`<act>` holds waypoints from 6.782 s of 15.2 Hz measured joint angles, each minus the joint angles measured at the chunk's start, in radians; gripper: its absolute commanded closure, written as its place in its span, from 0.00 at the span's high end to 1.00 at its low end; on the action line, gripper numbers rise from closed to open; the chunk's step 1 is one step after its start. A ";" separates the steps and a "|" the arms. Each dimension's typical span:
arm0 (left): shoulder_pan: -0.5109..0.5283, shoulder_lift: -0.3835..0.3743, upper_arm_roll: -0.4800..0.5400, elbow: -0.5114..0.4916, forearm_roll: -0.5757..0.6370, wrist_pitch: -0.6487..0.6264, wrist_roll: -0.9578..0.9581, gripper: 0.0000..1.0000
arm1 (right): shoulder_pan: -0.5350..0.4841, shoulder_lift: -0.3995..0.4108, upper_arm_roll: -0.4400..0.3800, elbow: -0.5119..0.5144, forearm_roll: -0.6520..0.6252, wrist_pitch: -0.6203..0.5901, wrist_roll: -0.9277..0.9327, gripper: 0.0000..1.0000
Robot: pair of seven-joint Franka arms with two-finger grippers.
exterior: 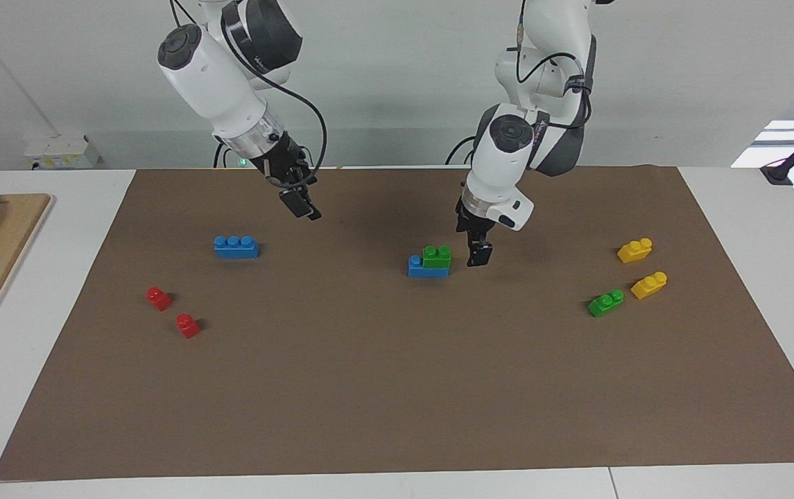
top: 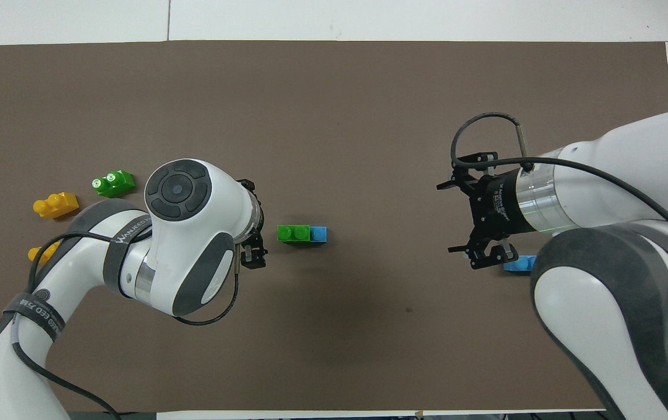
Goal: Remove green block with left arm and hold with right
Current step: 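Grasp the green brick with the left gripper while the right gripper grasps the blue, then pull the green brick away with the left gripper while the right gripper pulls blue, then set the green brick down with the left gripper while the right gripper sets blue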
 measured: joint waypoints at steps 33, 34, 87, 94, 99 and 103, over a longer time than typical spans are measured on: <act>-0.095 0.044 -0.001 -0.093 0.000 0.206 -0.114 1.00 | 0.381 0.410 0.000 -0.093 0.252 0.672 0.083 0.99; -0.095 0.044 -0.001 -0.093 0.000 0.206 -0.114 1.00 | 0.385 0.412 0.000 -0.096 0.256 0.676 0.083 0.97; 0.472 -0.239 0.035 -0.069 -0.061 -0.251 1.390 0.16 | -0.317 0.376 -0.034 0.109 0.100 0.091 -0.395 0.00; 0.523 -0.206 0.034 -0.157 0.103 -0.165 1.956 0.17 | -0.374 0.378 -0.032 -0.015 0.085 0.183 -0.462 0.00; 0.547 -0.152 0.024 -0.295 0.104 0.070 1.992 0.17 | -0.375 0.379 -0.030 -0.082 0.085 0.282 -0.463 0.00; 0.545 -0.123 0.012 -0.299 0.102 0.124 1.992 0.18 | -0.375 0.378 -0.029 -0.095 0.085 0.303 -0.463 0.00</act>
